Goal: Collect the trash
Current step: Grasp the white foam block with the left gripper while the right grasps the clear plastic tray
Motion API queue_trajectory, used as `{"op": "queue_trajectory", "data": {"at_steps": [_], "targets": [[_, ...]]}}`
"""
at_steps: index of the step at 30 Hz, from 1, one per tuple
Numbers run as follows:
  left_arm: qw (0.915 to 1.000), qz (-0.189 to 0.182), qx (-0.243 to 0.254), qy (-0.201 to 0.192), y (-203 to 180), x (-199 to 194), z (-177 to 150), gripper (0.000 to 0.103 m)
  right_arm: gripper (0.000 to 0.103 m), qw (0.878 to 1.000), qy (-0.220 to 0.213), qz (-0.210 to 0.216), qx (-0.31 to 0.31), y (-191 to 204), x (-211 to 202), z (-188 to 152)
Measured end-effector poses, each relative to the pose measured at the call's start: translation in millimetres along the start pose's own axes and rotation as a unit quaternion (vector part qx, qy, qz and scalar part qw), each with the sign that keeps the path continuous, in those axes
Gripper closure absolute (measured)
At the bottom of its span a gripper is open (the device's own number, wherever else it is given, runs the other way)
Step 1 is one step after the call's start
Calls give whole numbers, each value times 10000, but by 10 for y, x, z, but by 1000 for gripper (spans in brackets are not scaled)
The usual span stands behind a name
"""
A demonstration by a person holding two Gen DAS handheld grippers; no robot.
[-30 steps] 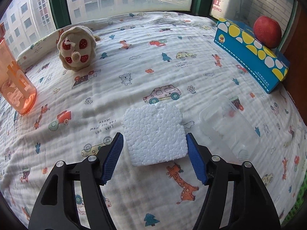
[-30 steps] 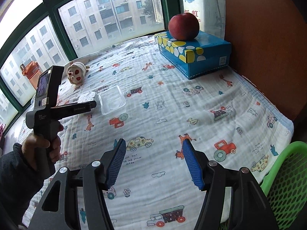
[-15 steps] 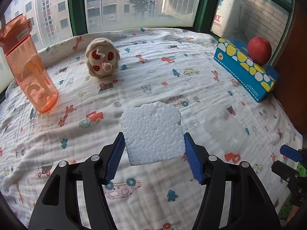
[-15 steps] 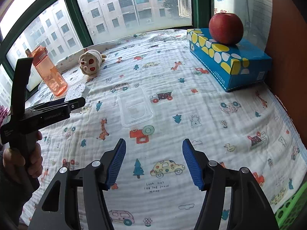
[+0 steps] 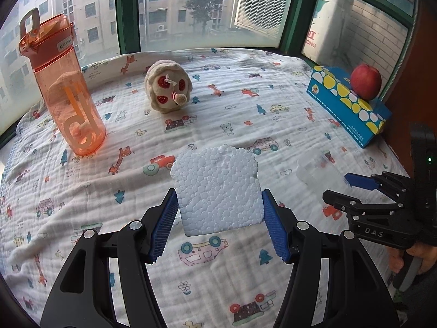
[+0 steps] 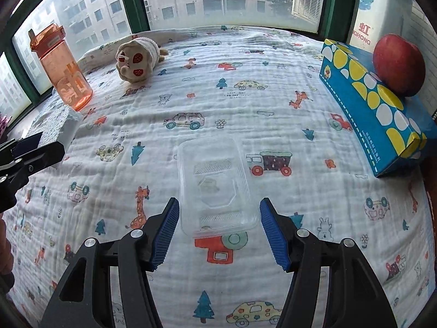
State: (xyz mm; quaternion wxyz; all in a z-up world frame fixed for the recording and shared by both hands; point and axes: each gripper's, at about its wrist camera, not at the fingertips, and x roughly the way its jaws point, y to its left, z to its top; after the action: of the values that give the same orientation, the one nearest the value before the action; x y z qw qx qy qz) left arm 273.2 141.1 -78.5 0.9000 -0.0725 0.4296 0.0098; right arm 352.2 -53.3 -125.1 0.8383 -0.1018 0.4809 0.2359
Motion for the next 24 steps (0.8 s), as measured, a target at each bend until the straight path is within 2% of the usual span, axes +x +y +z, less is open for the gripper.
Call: {"op": "queue_trajectory", "data": {"at_steps": [18, 24], "targets": [[9999, 43, -96, 53, 105, 55, -40, 42, 44, 9996, 111, 266, 32, 106, 233, 222], [9999, 30, -81, 76, 86, 68, -56, 42, 47, 9998, 72, 191, 88, 124, 273, 237]]}}
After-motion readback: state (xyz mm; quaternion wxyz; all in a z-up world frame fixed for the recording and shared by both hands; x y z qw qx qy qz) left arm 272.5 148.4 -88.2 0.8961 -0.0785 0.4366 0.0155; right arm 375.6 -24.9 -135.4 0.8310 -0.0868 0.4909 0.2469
